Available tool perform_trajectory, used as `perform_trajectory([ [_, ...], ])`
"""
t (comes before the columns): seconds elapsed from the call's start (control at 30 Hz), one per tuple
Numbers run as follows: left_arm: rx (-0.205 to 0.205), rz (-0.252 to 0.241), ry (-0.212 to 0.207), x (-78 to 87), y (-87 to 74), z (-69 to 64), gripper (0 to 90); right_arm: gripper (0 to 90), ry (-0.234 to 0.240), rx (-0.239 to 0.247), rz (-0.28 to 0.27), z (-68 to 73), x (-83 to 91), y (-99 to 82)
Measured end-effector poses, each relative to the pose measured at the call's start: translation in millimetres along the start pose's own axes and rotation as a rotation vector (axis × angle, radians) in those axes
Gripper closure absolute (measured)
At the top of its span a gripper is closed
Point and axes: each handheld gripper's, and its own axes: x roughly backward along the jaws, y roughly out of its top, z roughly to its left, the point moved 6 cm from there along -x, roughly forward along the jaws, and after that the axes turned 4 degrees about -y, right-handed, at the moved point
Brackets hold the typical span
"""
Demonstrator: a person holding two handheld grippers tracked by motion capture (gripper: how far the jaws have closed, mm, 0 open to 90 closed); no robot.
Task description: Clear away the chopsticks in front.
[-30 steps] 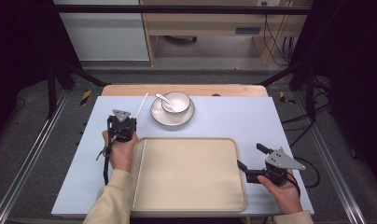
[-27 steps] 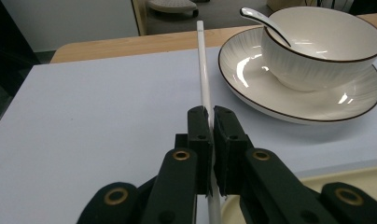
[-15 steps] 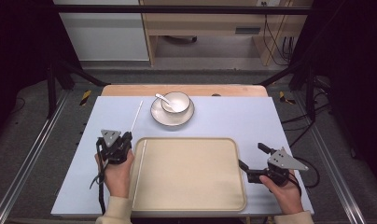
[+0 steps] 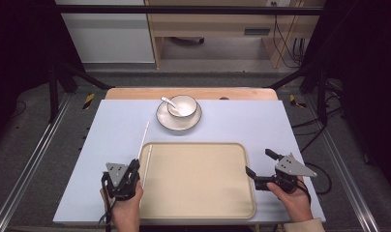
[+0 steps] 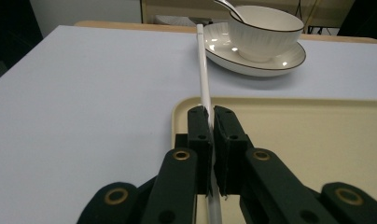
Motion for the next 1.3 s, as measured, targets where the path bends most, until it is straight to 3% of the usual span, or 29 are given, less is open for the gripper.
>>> perform_trajectory([
  [0.2, -0.014, 0.001, -0.018, 9.9, -12.2, -18.0, 85.7, 5.2, -0.003, 0.001, 0.003, -0.3, -0.5, -0.4],
  [0.43, -0.01, 0.003, -0.006, 17.8, -28.2, -27.2, 85.7, 5.3, 0.0, 0.001, 0.003, 0.1, -0.8, -0.6],
  [0.53, 0.001, 0.025, -0.007, 16.3, -42.7, -31.5, 85.7, 5.3, 0.003, 0.003, 0.008, 0.7, -1.4, -1.3],
  [0.87, 0.024, 0.053, 0.009, 16.4, -60.2, -26.4, 85.7, 5.4, 0.004, 0.005, 0.012, 0.7, -1.7, -1.9],
  [1.3, 0.031, 0.065, 0.025, 14.0, -65.0, -22.7, 85.6, 5.5, 0.004, 0.005, 0.016, 1.2, -2.2, -2.5],
])
